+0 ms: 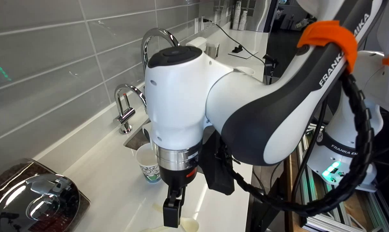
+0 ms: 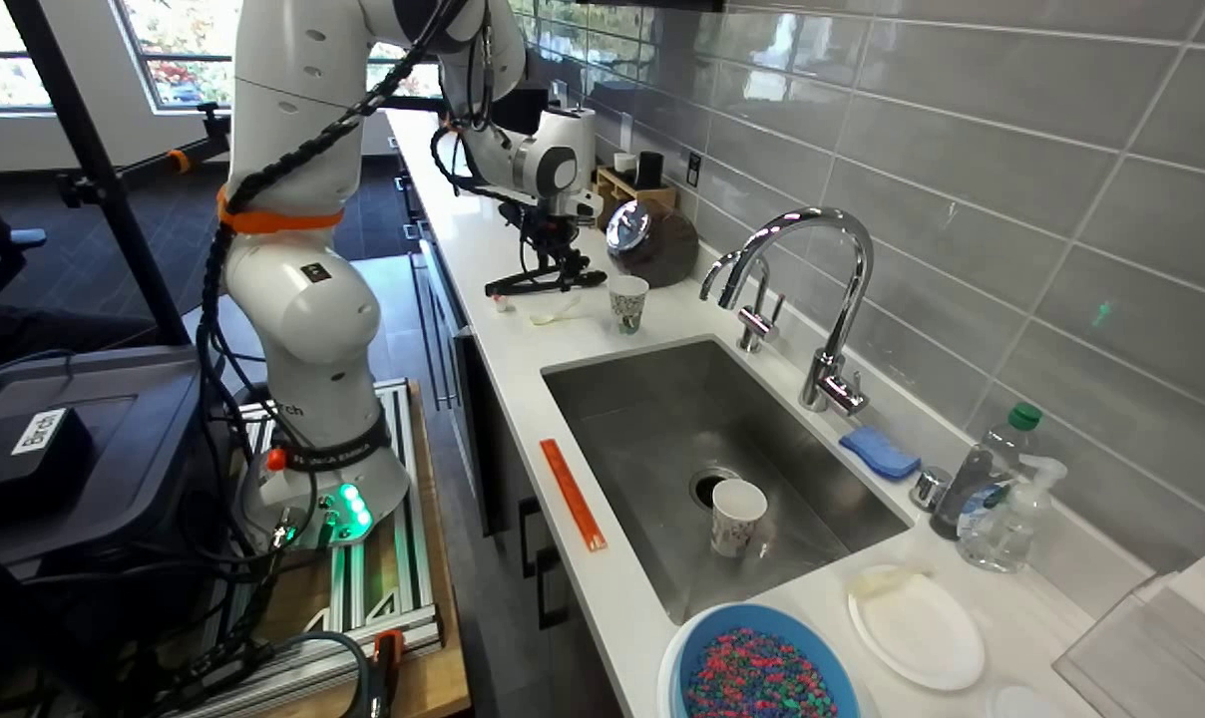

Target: Pick up the white spoon and put it on the plate on the opposite side of the sink

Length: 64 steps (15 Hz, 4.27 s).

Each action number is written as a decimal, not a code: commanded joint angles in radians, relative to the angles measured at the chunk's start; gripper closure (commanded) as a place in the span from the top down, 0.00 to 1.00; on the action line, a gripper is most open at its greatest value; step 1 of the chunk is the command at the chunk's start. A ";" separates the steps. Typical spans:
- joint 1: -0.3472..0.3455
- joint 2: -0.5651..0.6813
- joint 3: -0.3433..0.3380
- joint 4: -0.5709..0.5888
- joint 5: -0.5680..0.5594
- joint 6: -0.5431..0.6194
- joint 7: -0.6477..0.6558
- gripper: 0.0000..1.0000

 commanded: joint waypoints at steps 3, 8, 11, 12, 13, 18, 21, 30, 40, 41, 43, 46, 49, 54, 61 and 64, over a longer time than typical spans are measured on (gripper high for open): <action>0.057 0.066 -0.054 0.010 -0.035 0.078 0.030 1.00; 0.105 0.099 -0.103 0.018 -0.070 0.086 0.082 1.00; 0.133 0.120 -0.131 0.025 -0.100 0.109 0.129 1.00; 0.143 0.128 -0.141 0.028 -0.111 0.123 0.146 1.00; 0.150 0.134 -0.148 0.030 -0.118 0.131 0.158 1.00; 0.176 0.179 -0.176 0.064 -0.115 0.133 0.174 1.00; 0.189 0.201 -0.193 0.084 -0.110 0.131 0.180 1.00; 0.216 0.233 -0.233 0.110 -0.108 0.134 0.201 0.35; 0.235 0.224 -0.250 0.110 -0.110 0.132 0.212 0.03; 0.241 0.213 -0.254 0.106 -0.115 0.127 0.218 0.03; 0.251 0.191 -0.262 0.095 -0.125 0.117 0.228 0.03; 0.254 0.162 -0.256 0.083 -0.126 0.096 0.221 0.03; 0.264 0.113 -0.262 0.056 -0.144 0.079 0.231 0.03; 0.263 -0.020 -0.274 -0.039 -0.214 0.055 0.305 0.03; 0.173 -0.274 -0.225 -0.224 -0.382 -0.037 0.522 0.03; 0.096 -0.251 -0.152 -0.192 -0.360 -0.053 0.502 0.03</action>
